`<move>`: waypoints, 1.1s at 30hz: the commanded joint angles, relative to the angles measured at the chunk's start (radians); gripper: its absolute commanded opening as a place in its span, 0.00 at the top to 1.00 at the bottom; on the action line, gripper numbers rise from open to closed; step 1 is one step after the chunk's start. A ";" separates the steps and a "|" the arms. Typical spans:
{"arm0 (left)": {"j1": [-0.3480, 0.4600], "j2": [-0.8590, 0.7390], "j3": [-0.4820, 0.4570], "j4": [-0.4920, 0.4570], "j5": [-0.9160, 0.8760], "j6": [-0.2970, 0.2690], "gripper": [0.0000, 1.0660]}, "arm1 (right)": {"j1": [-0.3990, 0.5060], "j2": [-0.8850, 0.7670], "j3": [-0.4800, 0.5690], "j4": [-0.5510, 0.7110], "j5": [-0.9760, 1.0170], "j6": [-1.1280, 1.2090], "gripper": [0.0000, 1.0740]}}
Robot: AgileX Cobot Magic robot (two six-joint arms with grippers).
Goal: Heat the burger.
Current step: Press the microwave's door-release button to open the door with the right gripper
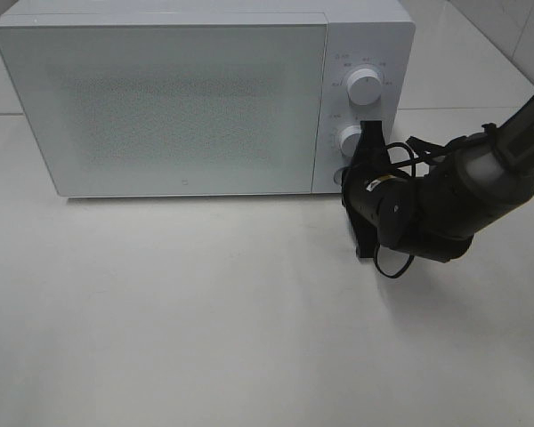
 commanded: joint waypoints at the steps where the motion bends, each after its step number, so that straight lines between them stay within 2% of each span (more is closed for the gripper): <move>1: 0.002 -0.022 0.005 -0.002 -0.002 -0.002 0.08 | -0.007 -0.001 -0.058 -0.009 -0.145 -0.014 1.00; 5: 0.002 -0.022 0.005 -0.002 -0.002 -0.002 0.08 | -0.006 0.009 -0.082 -0.009 -0.168 -0.012 1.00; 12: 0.002 -0.021 0.005 -0.002 -0.002 -0.002 0.08 | -0.005 0.033 -0.126 -0.011 -0.326 -0.025 1.00; 33: 0.002 -0.021 0.005 -0.003 -0.002 -0.001 0.08 | -0.004 0.033 -0.131 -0.001 -0.291 -0.065 1.00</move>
